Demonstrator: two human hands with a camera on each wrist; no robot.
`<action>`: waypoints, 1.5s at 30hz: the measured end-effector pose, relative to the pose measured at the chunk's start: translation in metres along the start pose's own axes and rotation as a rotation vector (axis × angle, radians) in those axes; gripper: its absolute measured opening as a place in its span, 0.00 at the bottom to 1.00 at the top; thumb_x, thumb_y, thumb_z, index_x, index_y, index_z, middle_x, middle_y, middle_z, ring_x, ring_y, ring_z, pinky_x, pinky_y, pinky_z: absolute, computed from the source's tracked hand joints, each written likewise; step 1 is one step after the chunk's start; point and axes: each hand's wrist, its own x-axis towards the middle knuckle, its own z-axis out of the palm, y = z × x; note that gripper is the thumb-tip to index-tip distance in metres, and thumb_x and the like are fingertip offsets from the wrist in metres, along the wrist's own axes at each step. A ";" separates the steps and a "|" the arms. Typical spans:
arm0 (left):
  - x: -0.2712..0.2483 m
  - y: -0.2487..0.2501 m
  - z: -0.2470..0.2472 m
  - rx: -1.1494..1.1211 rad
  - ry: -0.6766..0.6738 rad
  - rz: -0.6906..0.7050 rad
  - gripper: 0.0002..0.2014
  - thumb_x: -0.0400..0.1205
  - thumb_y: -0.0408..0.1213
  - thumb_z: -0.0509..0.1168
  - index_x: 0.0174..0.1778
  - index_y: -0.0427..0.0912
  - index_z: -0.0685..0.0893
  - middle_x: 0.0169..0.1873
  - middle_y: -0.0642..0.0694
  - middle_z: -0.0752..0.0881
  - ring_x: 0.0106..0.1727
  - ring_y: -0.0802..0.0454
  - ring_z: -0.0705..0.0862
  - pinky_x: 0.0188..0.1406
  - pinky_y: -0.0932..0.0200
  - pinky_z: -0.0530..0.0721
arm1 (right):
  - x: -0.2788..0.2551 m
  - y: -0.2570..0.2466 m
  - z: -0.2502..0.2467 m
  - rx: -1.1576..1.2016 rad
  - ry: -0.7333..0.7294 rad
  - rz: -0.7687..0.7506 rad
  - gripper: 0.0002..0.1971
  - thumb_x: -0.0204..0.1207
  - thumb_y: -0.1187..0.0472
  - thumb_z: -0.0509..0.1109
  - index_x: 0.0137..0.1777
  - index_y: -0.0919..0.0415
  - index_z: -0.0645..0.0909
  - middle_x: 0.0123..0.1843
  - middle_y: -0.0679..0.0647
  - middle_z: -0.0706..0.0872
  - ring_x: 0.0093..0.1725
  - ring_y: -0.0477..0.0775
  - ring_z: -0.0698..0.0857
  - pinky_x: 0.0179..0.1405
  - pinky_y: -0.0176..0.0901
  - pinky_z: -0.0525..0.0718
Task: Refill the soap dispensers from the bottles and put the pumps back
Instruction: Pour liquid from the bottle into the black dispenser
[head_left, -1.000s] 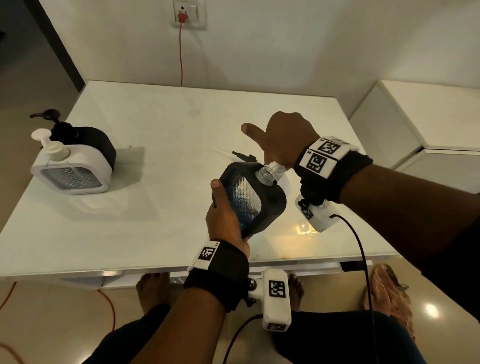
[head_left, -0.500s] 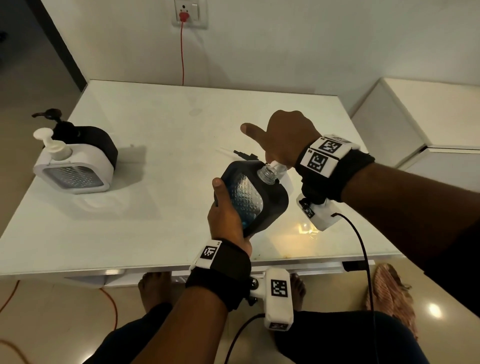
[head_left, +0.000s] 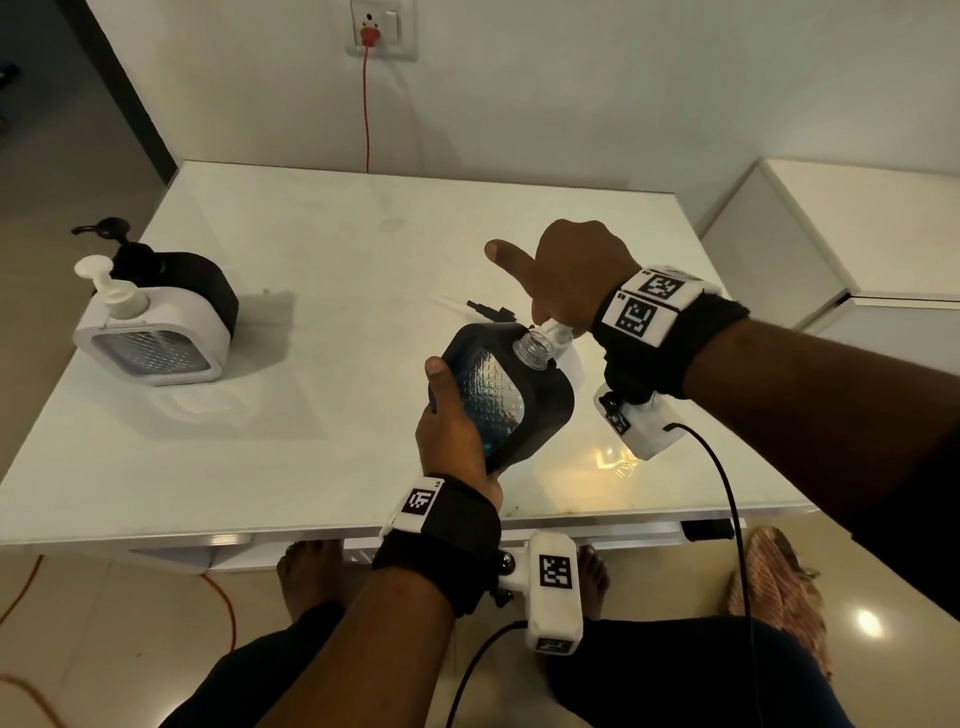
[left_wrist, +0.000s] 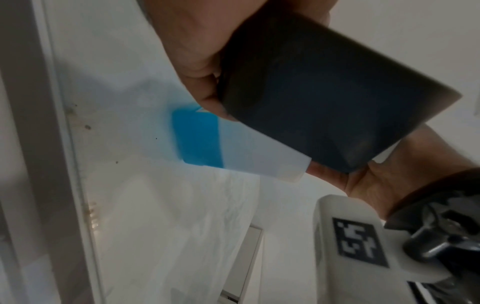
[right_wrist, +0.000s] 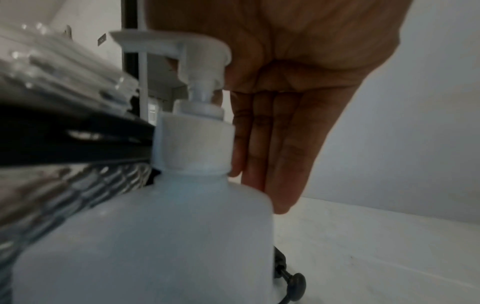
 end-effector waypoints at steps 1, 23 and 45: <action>0.001 0.000 0.000 0.000 0.004 -0.003 0.35 0.82 0.73 0.57 0.75 0.52 0.83 0.65 0.43 0.90 0.62 0.37 0.90 0.64 0.31 0.90 | 0.001 0.001 0.001 0.006 0.010 -0.002 0.39 0.81 0.25 0.51 0.31 0.60 0.82 0.35 0.55 0.89 0.39 0.58 0.87 0.50 0.54 0.86; 0.003 0.000 0.000 -0.006 0.006 -0.002 0.34 0.83 0.73 0.58 0.72 0.51 0.85 0.62 0.43 0.92 0.59 0.38 0.91 0.59 0.34 0.92 | 0.001 0.004 0.010 -0.012 0.081 0.031 0.33 0.84 0.31 0.56 0.32 0.58 0.81 0.39 0.56 0.90 0.43 0.60 0.87 0.48 0.50 0.82; 0.000 0.001 -0.002 0.001 -0.010 -0.014 0.35 0.83 0.74 0.57 0.75 0.51 0.83 0.65 0.42 0.90 0.62 0.37 0.90 0.58 0.35 0.92 | 0.001 -0.002 0.001 -0.026 -0.016 0.045 0.25 0.82 0.43 0.60 0.30 0.59 0.78 0.35 0.55 0.85 0.40 0.60 0.83 0.39 0.47 0.74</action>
